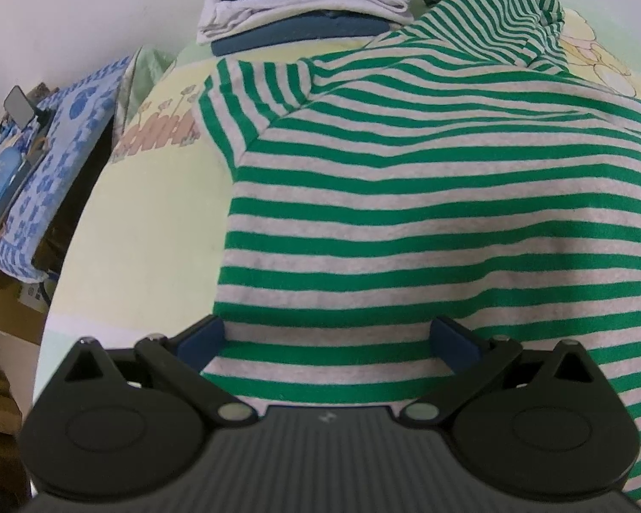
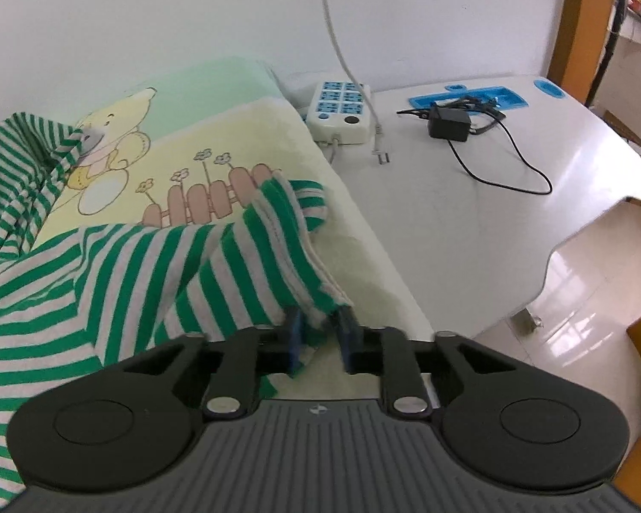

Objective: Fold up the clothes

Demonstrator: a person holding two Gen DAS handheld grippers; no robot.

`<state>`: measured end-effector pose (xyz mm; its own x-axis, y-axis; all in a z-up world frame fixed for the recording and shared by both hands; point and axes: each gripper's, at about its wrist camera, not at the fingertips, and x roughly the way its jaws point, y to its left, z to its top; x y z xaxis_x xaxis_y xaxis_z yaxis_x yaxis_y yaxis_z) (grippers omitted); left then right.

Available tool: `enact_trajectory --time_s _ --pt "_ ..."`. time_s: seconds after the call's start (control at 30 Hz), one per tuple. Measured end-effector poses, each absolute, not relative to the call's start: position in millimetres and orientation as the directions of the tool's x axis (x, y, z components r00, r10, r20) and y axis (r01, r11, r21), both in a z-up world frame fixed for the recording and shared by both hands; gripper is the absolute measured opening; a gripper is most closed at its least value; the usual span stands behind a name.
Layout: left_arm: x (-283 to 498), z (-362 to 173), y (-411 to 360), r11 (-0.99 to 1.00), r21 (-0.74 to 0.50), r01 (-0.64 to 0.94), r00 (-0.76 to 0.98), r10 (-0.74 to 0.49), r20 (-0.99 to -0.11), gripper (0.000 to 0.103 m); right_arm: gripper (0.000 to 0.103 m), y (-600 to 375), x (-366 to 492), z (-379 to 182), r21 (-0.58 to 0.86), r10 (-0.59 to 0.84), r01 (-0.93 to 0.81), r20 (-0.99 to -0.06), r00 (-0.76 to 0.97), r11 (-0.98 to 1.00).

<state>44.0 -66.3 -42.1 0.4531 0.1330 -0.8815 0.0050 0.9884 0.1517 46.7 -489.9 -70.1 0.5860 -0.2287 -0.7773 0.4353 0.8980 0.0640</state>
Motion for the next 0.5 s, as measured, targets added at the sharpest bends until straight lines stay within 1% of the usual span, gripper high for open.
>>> enact_trajectory --time_s 0.07,0.2,0.3,0.4,0.5 --pt "44 -42 -65 0.989 0.147 0.004 0.454 0.129 -0.882 0.102 0.006 -488 45 -68 0.051 -0.238 0.425 -0.766 0.597 0.904" --pt "43 -42 -64 0.99 0.14 0.006 0.454 0.122 -0.883 0.102 0.005 -492 31 -55 0.055 -0.264 0.436 -0.725 0.636 0.898" --pt "44 -42 -63 0.991 0.135 0.008 0.452 0.116 -0.884 0.102 0.004 -495 14 -44 0.011 -0.331 0.471 -0.699 0.634 0.882" --pt "44 -43 -62 0.992 0.129 0.009 0.452 0.11 -0.885 0.102 0.004 -501 -1 -50 0.024 -0.33 0.51 -0.737 0.59 0.86" --pt "44 -43 -61 0.992 0.126 0.014 0.45 0.106 -0.887 0.102 0.004 -498 -4 -66 -0.011 -0.316 0.495 -0.781 0.539 0.869"
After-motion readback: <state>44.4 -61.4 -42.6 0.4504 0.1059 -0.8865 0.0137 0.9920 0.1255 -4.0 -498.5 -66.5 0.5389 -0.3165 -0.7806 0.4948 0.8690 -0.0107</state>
